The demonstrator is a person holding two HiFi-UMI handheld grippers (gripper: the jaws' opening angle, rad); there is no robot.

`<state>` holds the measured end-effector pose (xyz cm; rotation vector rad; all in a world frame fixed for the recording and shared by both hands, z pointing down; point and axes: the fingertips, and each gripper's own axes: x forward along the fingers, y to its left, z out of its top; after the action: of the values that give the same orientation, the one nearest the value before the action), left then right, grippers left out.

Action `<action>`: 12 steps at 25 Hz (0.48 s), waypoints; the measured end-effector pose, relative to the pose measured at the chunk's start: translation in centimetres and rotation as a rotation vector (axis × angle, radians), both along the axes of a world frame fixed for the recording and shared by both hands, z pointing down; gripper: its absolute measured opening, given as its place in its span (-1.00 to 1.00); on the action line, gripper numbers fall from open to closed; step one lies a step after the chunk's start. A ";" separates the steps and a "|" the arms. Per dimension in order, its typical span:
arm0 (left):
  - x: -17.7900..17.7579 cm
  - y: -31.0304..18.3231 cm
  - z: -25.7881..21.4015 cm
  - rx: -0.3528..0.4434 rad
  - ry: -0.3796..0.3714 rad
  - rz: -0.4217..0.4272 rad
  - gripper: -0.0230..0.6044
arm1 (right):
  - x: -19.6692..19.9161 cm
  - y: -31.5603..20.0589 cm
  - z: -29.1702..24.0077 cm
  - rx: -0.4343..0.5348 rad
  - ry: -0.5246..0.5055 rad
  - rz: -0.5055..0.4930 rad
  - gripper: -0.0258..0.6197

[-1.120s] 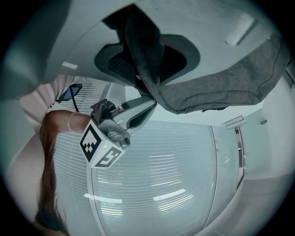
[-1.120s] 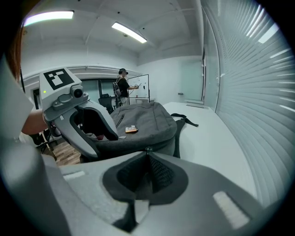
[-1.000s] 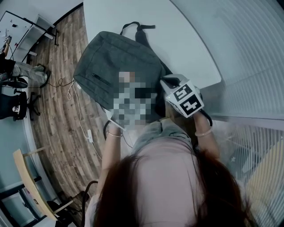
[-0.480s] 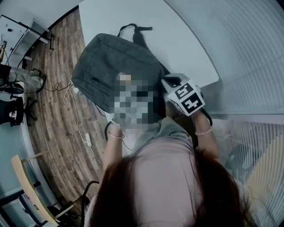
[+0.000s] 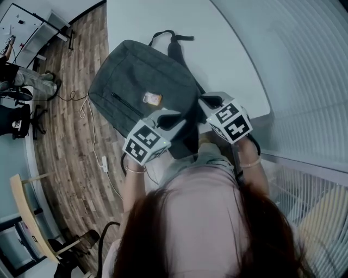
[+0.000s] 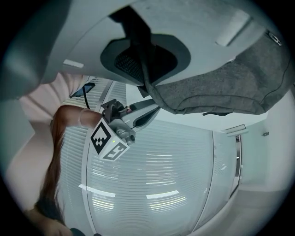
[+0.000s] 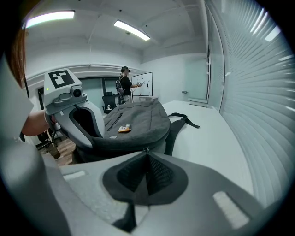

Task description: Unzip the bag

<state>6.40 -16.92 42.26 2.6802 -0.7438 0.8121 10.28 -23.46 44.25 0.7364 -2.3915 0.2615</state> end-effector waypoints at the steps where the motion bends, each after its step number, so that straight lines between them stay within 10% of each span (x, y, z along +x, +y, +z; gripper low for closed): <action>1: 0.2 -0.2 0.0 -0.006 0.008 -0.002 -0.75 | 0.2 -0.5 0.0 -0.002 -0.004 -0.009 -0.89; 12: -0.7 -0.1 0.0 -0.022 0.071 -0.013 -0.76 | -0.4 -2.7 0.3 -0.011 -0.037 -0.081 -0.89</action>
<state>5.68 -16.99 42.24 2.6669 -0.7309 0.7133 9.86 -26.16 44.53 0.6333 -2.4466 0.2562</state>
